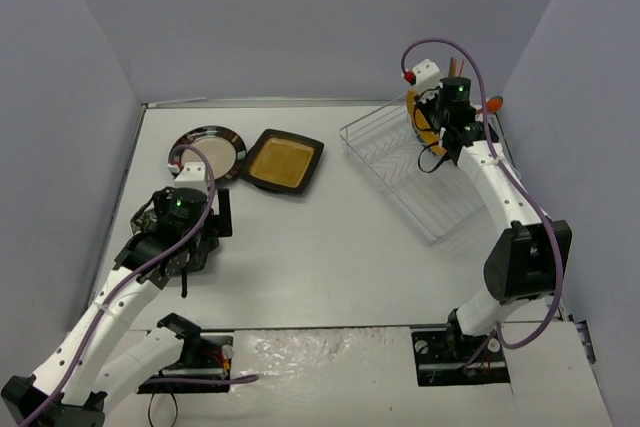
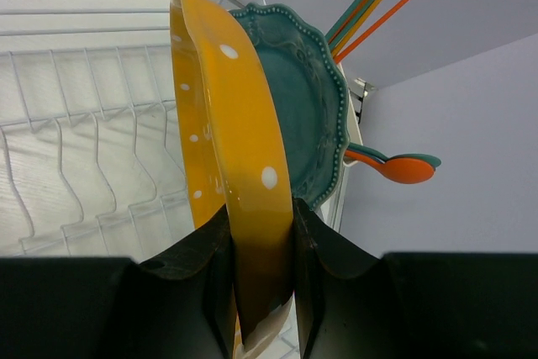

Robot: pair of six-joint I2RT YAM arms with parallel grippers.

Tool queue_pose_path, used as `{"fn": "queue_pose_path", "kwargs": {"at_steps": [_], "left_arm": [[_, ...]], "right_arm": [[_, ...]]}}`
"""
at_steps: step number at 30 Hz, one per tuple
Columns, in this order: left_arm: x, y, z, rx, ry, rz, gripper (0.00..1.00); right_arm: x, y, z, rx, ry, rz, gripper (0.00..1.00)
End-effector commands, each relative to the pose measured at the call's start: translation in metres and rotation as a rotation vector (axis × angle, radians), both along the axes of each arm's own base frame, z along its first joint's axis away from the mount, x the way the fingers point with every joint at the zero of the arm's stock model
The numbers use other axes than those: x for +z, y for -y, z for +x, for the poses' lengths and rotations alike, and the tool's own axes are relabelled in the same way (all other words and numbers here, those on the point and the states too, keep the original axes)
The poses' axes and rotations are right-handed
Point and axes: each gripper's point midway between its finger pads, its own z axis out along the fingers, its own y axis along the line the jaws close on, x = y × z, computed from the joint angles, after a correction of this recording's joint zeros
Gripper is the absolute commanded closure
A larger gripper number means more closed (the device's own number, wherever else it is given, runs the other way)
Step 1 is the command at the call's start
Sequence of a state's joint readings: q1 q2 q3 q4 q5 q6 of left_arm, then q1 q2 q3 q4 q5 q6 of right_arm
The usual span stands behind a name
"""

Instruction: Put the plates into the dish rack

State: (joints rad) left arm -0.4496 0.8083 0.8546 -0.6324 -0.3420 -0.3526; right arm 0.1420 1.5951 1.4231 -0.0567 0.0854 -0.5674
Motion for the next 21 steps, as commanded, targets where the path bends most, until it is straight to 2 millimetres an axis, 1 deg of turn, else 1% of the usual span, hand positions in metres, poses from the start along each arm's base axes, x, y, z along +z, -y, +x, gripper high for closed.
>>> {"fn": "queue_pose_path", "kwargs": {"at_steps": [1, 4, 9, 16, 21], "left_arm": [[0.017, 0.001, 0.016, 0.015, 0.101, -0.025, 0.03], [0.01, 0.001, 0.016, 0.014, 0.091, -0.018, 0.03], [0.009, -0.003, 0.022, 0.031, 0.09, 0.019, 0.03], [0.006, -0.005, 0.025, 0.041, 0.079, 0.029, 0.03], [0.002, -0.008, 0.025, 0.051, 0.063, 0.04, 0.03]], "right_arm": [[0.123, 0.012, 0.023, -0.035, 0.4, -0.025, 1.0], [0.123, 0.011, 0.028, -0.03, 0.403, -0.036, 1.0], [0.121, 0.016, 0.034, -0.042, 0.409, -0.055, 1.0], [0.103, 0.019, 0.048, -0.021, 0.378, -0.052, 1.0], [0.085, 0.023, 0.059, -0.017, 0.347, -0.058, 1.0]]}}
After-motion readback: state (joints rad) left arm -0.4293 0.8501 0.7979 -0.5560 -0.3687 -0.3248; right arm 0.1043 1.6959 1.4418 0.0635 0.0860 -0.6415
